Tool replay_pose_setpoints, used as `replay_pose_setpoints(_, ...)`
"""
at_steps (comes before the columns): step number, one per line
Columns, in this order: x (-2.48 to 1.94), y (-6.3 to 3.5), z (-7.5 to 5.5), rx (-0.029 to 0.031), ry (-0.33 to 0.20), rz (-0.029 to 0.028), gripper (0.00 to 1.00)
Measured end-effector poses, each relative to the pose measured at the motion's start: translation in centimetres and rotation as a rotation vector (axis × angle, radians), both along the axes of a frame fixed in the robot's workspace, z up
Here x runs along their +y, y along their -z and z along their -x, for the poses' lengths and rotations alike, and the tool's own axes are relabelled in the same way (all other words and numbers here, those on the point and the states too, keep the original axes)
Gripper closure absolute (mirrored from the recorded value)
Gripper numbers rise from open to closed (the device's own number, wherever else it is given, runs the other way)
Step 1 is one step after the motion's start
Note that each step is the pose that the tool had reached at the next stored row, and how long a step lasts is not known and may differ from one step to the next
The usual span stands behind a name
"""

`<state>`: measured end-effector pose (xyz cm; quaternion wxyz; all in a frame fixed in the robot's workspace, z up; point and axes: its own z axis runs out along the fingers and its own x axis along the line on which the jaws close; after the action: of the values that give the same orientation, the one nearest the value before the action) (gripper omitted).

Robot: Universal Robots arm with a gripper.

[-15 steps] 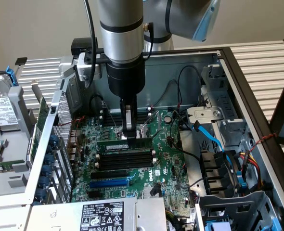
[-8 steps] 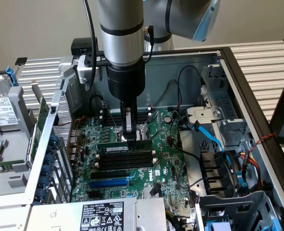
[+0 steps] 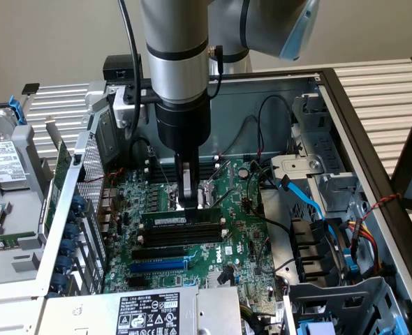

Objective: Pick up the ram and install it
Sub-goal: 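Insert the ram into the slot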

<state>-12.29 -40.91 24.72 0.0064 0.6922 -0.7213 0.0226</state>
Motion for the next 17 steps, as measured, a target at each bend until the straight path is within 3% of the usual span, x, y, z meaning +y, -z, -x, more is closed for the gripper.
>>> replay_pose_setpoints(17,0.05,0.81,0.0,0.002,-0.011,0.0083,0.87)
